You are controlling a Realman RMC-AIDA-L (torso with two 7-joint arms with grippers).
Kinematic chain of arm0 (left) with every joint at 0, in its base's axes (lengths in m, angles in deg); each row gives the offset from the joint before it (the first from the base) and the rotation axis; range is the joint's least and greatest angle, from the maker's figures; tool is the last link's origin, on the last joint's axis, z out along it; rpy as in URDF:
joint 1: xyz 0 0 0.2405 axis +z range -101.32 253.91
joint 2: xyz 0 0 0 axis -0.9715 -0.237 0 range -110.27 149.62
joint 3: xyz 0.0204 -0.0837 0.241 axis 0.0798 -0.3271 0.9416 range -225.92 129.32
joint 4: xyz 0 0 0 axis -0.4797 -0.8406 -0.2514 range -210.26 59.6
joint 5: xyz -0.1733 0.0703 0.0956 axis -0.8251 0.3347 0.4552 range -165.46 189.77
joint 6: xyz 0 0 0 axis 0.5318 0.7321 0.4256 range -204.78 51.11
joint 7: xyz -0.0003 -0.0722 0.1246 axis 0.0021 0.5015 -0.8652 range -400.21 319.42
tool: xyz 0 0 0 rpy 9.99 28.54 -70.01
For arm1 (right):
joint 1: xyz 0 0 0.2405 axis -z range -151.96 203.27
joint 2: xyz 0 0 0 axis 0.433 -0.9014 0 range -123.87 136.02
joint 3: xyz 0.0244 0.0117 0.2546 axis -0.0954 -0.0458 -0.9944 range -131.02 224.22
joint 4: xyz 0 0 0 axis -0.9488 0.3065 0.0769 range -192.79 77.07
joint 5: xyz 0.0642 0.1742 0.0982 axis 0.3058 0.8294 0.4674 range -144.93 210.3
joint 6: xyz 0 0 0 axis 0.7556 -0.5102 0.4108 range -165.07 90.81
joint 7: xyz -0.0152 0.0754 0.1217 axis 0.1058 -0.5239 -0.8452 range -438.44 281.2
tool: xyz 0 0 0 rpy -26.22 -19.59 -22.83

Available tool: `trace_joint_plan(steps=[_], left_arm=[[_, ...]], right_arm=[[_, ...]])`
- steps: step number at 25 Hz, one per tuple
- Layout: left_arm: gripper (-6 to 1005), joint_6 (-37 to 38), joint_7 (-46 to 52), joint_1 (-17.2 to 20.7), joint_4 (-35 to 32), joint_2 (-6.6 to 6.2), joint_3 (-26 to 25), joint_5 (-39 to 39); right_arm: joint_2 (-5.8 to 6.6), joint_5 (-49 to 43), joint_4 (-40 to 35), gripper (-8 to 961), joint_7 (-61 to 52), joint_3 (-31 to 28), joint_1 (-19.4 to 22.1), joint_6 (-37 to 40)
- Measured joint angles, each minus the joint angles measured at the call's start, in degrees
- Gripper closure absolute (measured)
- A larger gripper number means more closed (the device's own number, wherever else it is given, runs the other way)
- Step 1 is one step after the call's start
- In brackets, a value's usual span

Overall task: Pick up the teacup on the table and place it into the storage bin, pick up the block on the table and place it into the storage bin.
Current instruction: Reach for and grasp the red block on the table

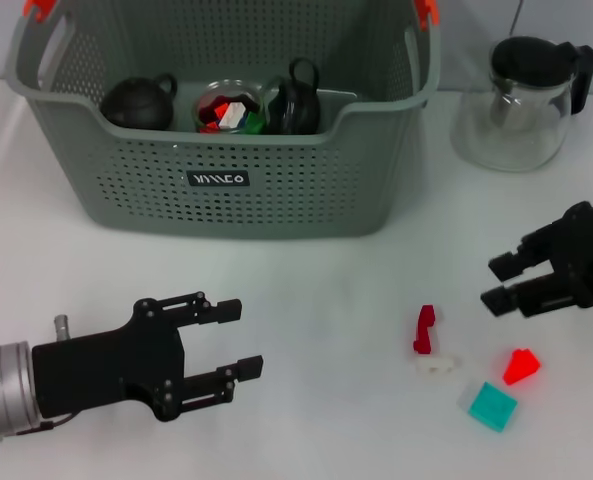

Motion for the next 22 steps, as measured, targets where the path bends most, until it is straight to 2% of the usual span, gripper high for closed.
trace_joint_plan(steps=[4, 7, 14, 22], left_arm=[[353, -0.59, -0.02, -0.08, 0.95, 0.03, -0.25, -0.05], [353, -0.73, -0.12, -0.14, 1.72, -0.07, -1.33, -0.10], [353, -0.88, -0.52, -0.21, 2.66, -0.03, -3.06, -0.11], [353, -2.17, -0.64, -0.62, 3.54, -0.02, -3.54, -0.11]], right_arm=[[-1.64, -11.67, 0.03, 447, -6.82, 4.59, -5.55, 0.33], [-2.42, -14.96, 2.72, 446, -12.77, 10.55, -8.36, -1.49], [-2.45, -13.65, 7.85, 446, -22.93, 22.46, -9.22, -10.90], [-2.61, -11.07, 12.53, 445, -23.85, 26.69, -9.15, -20.53]])
